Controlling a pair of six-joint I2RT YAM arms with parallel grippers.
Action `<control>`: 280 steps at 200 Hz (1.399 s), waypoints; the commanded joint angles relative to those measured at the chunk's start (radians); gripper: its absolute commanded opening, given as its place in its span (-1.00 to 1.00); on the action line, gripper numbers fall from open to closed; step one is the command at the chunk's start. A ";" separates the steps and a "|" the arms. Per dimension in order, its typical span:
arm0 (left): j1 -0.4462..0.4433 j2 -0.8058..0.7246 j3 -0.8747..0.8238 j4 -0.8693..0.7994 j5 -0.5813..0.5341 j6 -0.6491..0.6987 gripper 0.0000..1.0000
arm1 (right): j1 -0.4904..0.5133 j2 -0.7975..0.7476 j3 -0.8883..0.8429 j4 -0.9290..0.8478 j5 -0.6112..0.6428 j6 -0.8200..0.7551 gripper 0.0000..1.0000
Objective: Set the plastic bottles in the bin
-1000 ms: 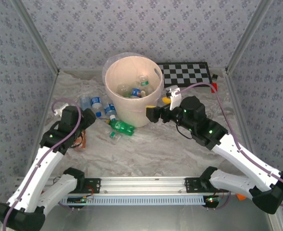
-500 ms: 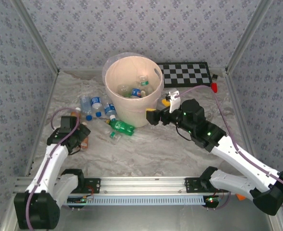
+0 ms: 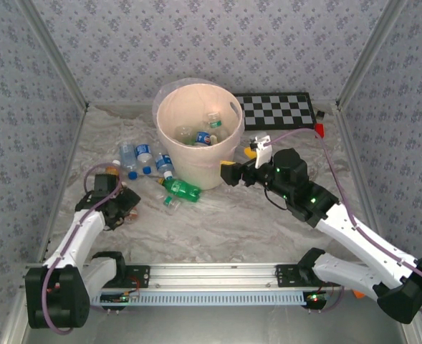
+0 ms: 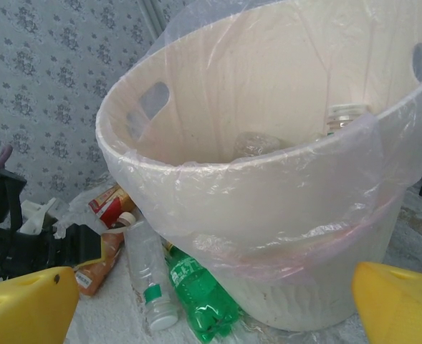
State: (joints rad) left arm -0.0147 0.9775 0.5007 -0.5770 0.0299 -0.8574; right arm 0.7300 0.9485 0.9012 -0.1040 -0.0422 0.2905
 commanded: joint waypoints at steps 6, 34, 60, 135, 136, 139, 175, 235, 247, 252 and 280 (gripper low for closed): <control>0.005 0.017 -0.016 0.030 0.023 -0.001 0.71 | -0.010 -0.015 -0.004 0.018 -0.006 0.012 0.99; 0.005 0.066 -0.009 0.043 0.025 0.018 0.63 | -0.013 -0.013 -0.005 0.018 -0.008 0.016 0.99; 0.005 0.095 -0.001 0.054 0.028 0.040 0.60 | -0.015 -0.014 -0.006 0.020 -0.010 0.016 0.99; -0.007 0.107 0.058 0.022 0.018 0.140 0.69 | -0.017 -0.007 -0.007 0.024 -0.016 0.021 0.99; -0.007 0.107 0.059 0.022 0.018 0.140 0.69 | -0.018 -0.008 -0.007 0.024 -0.016 0.020 0.99; -0.010 0.107 0.061 0.020 0.018 0.143 0.69 | -0.018 -0.008 -0.007 0.025 -0.016 0.020 0.99; -0.034 0.111 0.070 0.022 0.015 0.160 0.72 | -0.021 -0.005 -0.007 0.026 -0.021 0.023 0.99; -0.040 0.200 0.070 0.057 0.033 0.178 0.52 | -0.027 -0.013 -0.007 0.024 -0.021 0.025 0.99; -0.042 0.203 0.072 0.058 0.032 0.179 0.45 | -0.026 -0.014 -0.008 0.023 -0.021 0.027 0.99; -0.044 0.200 0.074 0.057 0.030 0.180 0.41 | -0.027 -0.014 -0.009 0.024 -0.022 0.027 0.99; -0.066 0.165 0.081 0.030 -0.007 0.181 0.26 | -0.027 -0.013 -0.010 0.025 -0.025 0.030 0.99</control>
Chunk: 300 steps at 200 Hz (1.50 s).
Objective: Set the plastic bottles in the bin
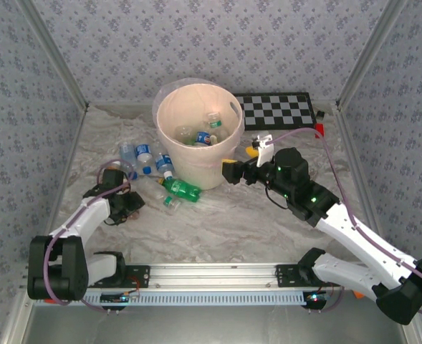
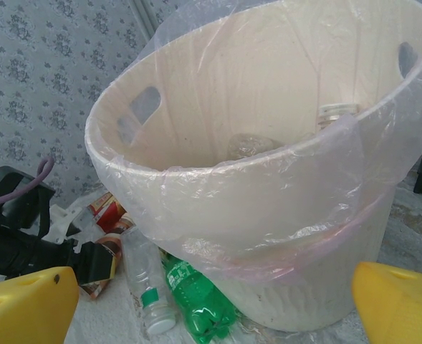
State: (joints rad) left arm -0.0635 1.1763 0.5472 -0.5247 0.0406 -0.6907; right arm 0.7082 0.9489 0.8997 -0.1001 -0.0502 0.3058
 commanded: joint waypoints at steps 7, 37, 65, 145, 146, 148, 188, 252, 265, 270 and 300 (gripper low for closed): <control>-0.019 -0.044 0.034 -0.026 -0.018 0.014 0.26 | -0.006 -0.014 -0.008 0.021 -0.016 0.014 0.99; -0.028 -0.084 0.041 -0.050 -0.014 0.007 0.24 | -0.007 -0.017 -0.007 0.019 -0.014 0.014 0.99; -0.050 -0.141 0.060 -0.095 -0.015 -0.007 0.24 | -0.009 -0.023 -0.002 0.014 -0.007 0.009 0.99; -0.135 -0.371 0.229 -0.302 -0.028 -0.042 0.24 | -0.009 -0.049 0.042 -0.041 0.031 -0.007 0.99; -0.136 -0.373 0.234 -0.304 -0.029 -0.041 0.24 | -0.009 -0.050 0.043 -0.042 0.034 -0.007 0.99; -0.140 -0.376 0.241 -0.308 -0.029 -0.041 0.24 | -0.009 -0.053 0.043 -0.045 0.038 -0.009 0.99; -0.199 -0.379 0.433 -0.345 -0.042 -0.020 0.24 | -0.015 -0.107 0.049 -0.082 0.089 -0.027 0.99; -0.458 -0.127 0.884 -0.440 -0.268 0.219 0.24 | -0.015 -0.150 0.049 -0.123 0.098 -0.001 0.99; -0.515 -0.052 0.980 -0.467 -0.335 0.284 0.24 | -0.015 -0.157 0.046 -0.132 0.098 0.003 0.99; -0.531 -0.025 1.013 -0.480 -0.356 0.306 0.24 | -0.015 -0.160 0.045 -0.135 0.099 0.003 0.99; -0.603 0.124 1.193 -0.514 -0.434 0.438 0.25 | -0.015 -0.184 0.036 -0.149 0.111 0.005 0.99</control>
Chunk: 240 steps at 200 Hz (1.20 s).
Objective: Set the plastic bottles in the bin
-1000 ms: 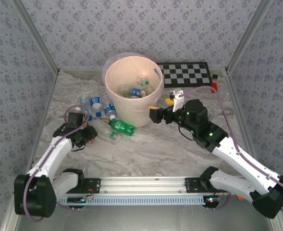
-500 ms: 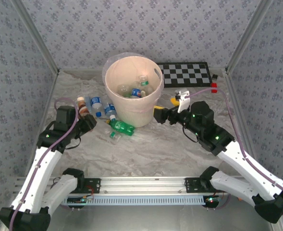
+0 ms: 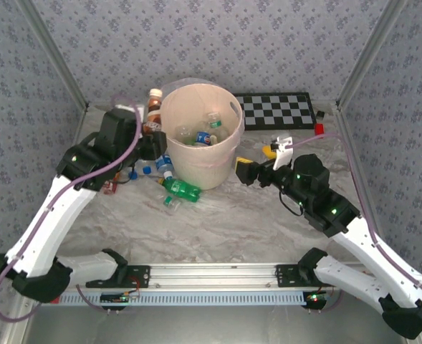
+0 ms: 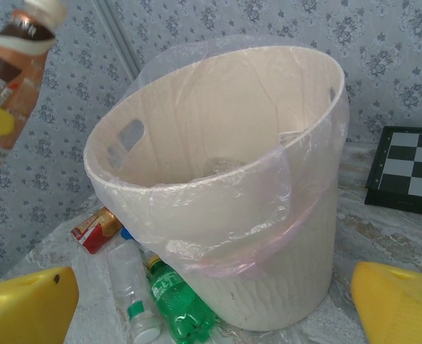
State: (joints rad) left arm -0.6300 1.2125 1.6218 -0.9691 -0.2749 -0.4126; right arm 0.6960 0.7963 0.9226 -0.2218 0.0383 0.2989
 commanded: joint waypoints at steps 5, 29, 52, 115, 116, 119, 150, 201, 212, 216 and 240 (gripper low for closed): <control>-0.039 0.110 0.149 -0.071 -0.120 0.179 0.25 | -0.003 -0.035 0.010 -0.028 0.023 0.014 0.99; -0.041 0.212 0.279 -0.072 -0.122 0.255 0.25 | -0.002 -0.051 -0.003 -0.031 0.025 0.020 0.99; -0.043 0.309 0.420 -0.084 -0.140 0.329 0.25 | -0.001 -0.064 -0.013 -0.036 0.029 0.024 0.99; -0.070 0.524 0.607 -0.111 -0.246 0.454 0.28 | -0.002 -0.085 -0.020 -0.039 0.024 0.015 0.99; -0.070 0.525 0.607 -0.110 -0.246 0.455 0.28 | -0.002 -0.085 -0.020 -0.039 0.023 0.014 0.99; -0.070 0.530 0.608 -0.108 -0.247 0.458 0.28 | -0.003 -0.088 -0.022 -0.036 0.019 0.013 0.99; -0.071 0.566 0.637 -0.121 -0.249 0.448 0.34 | -0.003 -0.119 -0.039 -0.004 0.000 0.012 0.99; -0.089 0.557 0.639 -0.138 -0.269 0.410 0.99 | -0.003 -0.112 -0.035 0.009 -0.009 0.015 0.99; -0.091 0.548 0.638 -0.142 -0.285 0.394 0.99 | -0.003 -0.105 -0.034 0.012 -0.012 0.015 0.99; -0.092 0.542 0.634 -0.144 -0.289 0.387 0.99 | -0.003 -0.102 -0.033 0.013 -0.012 0.016 0.99; -0.092 0.489 0.587 -0.125 -0.297 0.340 1.00 | -0.001 -0.081 -0.021 0.017 -0.027 0.016 0.99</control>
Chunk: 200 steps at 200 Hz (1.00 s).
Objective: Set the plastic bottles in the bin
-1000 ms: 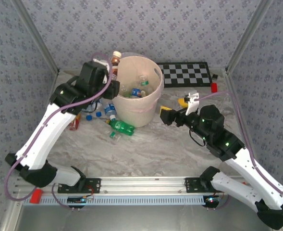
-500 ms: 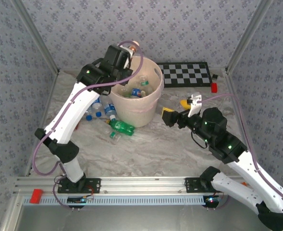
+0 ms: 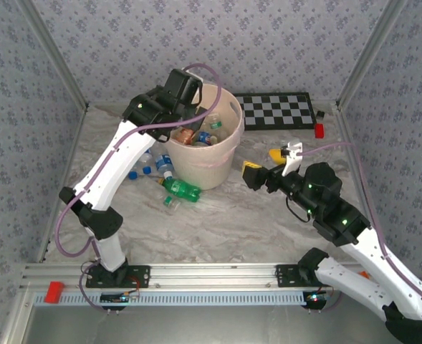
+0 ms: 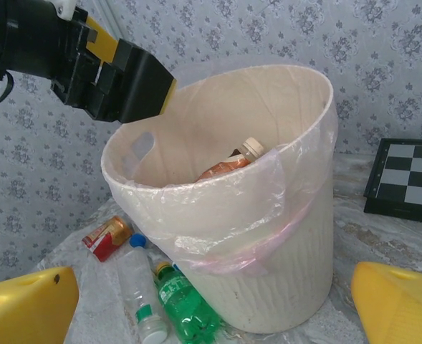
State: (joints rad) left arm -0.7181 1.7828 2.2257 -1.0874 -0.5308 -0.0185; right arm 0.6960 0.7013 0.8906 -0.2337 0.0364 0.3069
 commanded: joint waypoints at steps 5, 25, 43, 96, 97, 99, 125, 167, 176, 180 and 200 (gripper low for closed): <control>-0.004 -0.100 -0.034 0.006 -0.041 -0.065 1.00 | -0.001 0.019 0.014 0.030 -0.029 0.008 0.99; -0.004 -0.188 -0.143 0.071 -0.041 -0.096 1.00 | 0.004 0.040 0.030 0.036 -0.041 0.005 0.99; -0.002 -0.280 -0.258 0.139 -0.070 -0.118 0.99 | 0.010 0.064 0.047 0.043 -0.049 -0.003 0.99; 0.077 -0.539 -0.590 0.205 -0.077 -0.241 0.99 | 0.053 0.132 0.072 0.092 -0.052 -0.028 0.99; 0.078 -0.544 -0.600 0.205 -0.077 -0.244 0.99 | 0.054 0.134 0.071 0.093 -0.052 -0.029 0.99; 0.085 -0.553 -0.615 0.207 -0.074 -0.249 0.99 | 0.057 0.137 0.071 0.095 -0.052 -0.030 0.99; 0.163 -0.671 -0.783 0.200 -0.046 -0.345 1.00 | 0.077 0.173 0.071 0.121 -0.055 -0.042 0.99; 0.268 -0.804 -1.001 0.112 0.053 -0.607 0.99 | 0.115 0.197 0.089 0.136 -0.027 -0.079 0.99; 0.274 -0.832 -1.050 0.103 0.064 -0.673 0.99 | 0.120 0.197 0.087 0.141 -0.021 -0.084 0.99; 0.277 -0.844 -1.074 0.105 0.072 -0.698 1.00 | 0.122 0.197 0.085 0.143 -0.019 -0.087 0.99; 0.291 -0.899 -1.181 0.126 0.123 -0.815 0.99 | 0.129 0.201 0.075 0.159 -0.018 -0.094 0.99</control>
State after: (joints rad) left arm -0.4416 0.9428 1.1339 -0.9466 -0.4801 -0.6182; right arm 0.8143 0.9024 0.9390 -0.1207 0.0010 0.2470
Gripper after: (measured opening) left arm 0.998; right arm 0.996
